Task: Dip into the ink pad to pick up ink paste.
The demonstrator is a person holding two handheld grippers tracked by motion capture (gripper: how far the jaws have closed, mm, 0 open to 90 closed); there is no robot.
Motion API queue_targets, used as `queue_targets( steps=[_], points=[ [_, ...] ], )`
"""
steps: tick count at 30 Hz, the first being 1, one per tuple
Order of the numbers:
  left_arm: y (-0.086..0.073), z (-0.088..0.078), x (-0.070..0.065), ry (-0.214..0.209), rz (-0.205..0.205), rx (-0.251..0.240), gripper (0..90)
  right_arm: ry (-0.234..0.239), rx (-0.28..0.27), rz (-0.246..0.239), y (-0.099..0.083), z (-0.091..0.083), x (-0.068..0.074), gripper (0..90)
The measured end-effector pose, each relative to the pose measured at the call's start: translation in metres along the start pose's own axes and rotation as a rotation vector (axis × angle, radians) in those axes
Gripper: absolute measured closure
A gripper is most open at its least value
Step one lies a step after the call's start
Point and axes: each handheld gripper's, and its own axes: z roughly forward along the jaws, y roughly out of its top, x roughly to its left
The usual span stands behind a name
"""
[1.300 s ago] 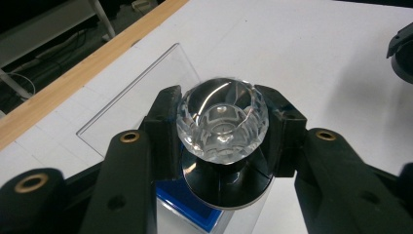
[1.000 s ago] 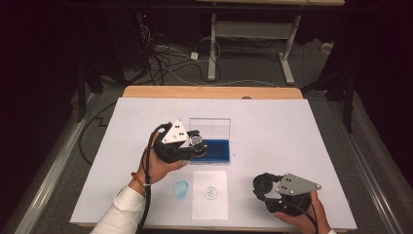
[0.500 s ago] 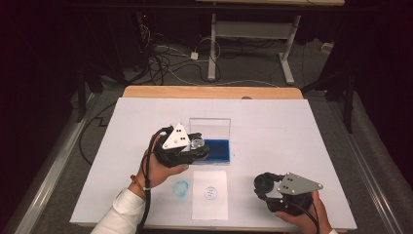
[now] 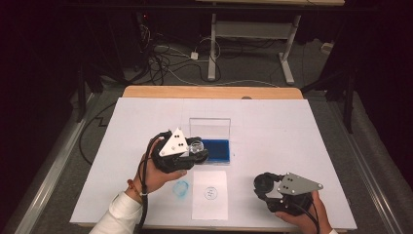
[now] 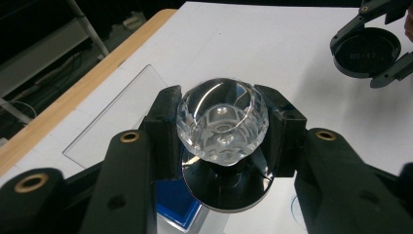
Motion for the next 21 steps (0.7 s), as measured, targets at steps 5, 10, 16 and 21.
queue_targets(
  steps=[5, 10, 16, 21],
  points=[
    [-0.004, -0.003, -0.002, -0.002, 0.019, 0.005, 54.6, 0.002, 0.001, -0.001, 0.000, 0.000, 0.000, 38.6],
    [-0.011, -0.004, -0.001, -0.003, 0.012, 0.011, 54.6, 0.014, -0.008, 0.008, 0.001, 0.000, 0.001, 38.6],
    [-0.017, -0.008, 0.000, 0.016, 0.007, 0.014, 54.7, 0.017, -0.010, 0.007, 0.001, -0.001, 0.001, 38.7],
    [-0.022, -0.010, 0.000, 0.028, 0.009, 0.019, 54.6, 0.020, -0.012, 0.010, 0.002, -0.001, 0.000, 38.6]
  ],
)
